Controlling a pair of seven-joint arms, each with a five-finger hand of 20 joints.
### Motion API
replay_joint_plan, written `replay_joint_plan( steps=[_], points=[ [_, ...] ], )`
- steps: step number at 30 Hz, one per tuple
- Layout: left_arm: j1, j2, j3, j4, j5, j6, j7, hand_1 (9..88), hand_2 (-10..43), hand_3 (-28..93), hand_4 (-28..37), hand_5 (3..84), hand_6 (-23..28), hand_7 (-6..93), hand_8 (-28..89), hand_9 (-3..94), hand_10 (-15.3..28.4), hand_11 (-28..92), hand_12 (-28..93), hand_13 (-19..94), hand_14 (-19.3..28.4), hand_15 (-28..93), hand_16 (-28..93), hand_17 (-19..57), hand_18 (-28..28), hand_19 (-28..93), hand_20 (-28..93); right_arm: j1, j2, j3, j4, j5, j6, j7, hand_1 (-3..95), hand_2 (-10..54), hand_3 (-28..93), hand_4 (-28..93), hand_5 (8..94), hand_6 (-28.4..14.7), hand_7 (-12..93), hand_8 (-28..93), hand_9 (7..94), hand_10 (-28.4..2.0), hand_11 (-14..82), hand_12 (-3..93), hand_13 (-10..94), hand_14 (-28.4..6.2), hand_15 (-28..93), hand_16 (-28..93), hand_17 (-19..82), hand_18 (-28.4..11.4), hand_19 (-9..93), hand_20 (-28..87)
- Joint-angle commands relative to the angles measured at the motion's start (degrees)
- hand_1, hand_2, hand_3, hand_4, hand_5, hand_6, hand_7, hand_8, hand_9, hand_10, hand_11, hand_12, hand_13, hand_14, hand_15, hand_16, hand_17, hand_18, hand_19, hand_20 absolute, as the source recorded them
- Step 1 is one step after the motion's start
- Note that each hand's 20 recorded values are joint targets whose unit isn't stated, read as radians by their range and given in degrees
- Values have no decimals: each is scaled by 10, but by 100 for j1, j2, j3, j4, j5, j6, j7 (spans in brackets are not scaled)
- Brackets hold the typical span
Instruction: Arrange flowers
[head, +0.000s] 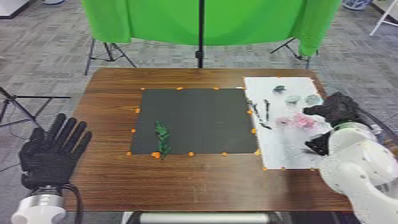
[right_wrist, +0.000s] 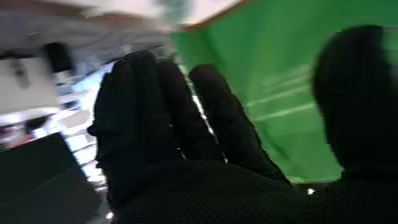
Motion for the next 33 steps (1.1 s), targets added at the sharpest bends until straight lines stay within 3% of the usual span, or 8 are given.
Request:
replay_joint_plan(
  steps=[1,3,5,13,19,22,24,33],
  points=[
    [95,-35,2,-26,-159,91,50,266,124,776,-281,456,74,85,-77,392,132,147,114,307,138,292,-28,-34,122,229,146,-1437,225,1234,-10,771,-615,100,396,-95,747,-280,497,-120,108,-101,430,-240,187,165,326,-233,565,105,199,-274,786,349],
    [95,-28,-3,-30,-343,98,76,265,124,777,-281,456,75,85,-77,393,132,148,114,308,138,293,-29,-34,122,230,146,-1555,190,1273,-12,638,-838,55,408,-95,731,-282,501,-117,109,-104,435,-236,185,164,335,-226,558,107,199,-272,786,345],
    [111,-33,0,-35,-420,72,91,265,124,777,-281,457,75,86,-77,395,132,150,114,309,138,295,-28,-34,122,229,145,-1641,137,1245,-17,479,-924,25,429,-95,696,-282,504,-115,111,-105,438,-233,184,164,337,-225,555,111,198,-271,788,342],
    [136,-41,29,-43,-415,70,77,267,125,777,-282,459,76,88,-77,397,133,154,114,310,138,301,-31,-32,121,228,146,-1512,18,901,114,326,-1018,84,512,-95,558,-283,518,-108,120,-110,459,-223,191,170,363,-209,554,124,207,-264,801,345],
    [203,-79,31,-63,-451,94,61,267,126,776,-282,460,76,88,-78,397,133,155,113,311,139,304,-32,-33,122,230,147,-1487,-10,594,200,-221,-154,266,507,-95,663,-282,644,-65,198,-125,587,-195,268,197,469,-187,610,159,249,-250,836,361],
    [239,-81,11,-79,-426,116,66,267,126,776,-282,460,76,89,-78,398,133,156,113,311,140,305,-33,-33,122,231,147,-1536,5,585,7,-350,83,263,546,-85,649,-283,715,-48,365,63,706,-171,337,324,559,-176,693,219,297,-244,877,366],
    [264,-87,-9,-90,-438,122,71,267,126,776,-282,460,76,90,-78,398,133,156,112,311,139,306,-34,-33,122,231,147,-1543,8,608,-180,-301,108,255,543,-70,657,-283,729,-36,415,115,730,-165,392,365,591,-177,732,246,322,-248,899,379],
    [405,-114,-25,-152,-448,163,113,267,127,776,-282,461,76,90,-79,398,133,156,112,311,139,306,-35,-33,122,233,146,-783,-68,-59,-697,-269,564,-26,500,-75,723,-213,719,-24,474,171,742,-157,438,423,630,-177,762,284,357,-256,931,404]
  ],
)
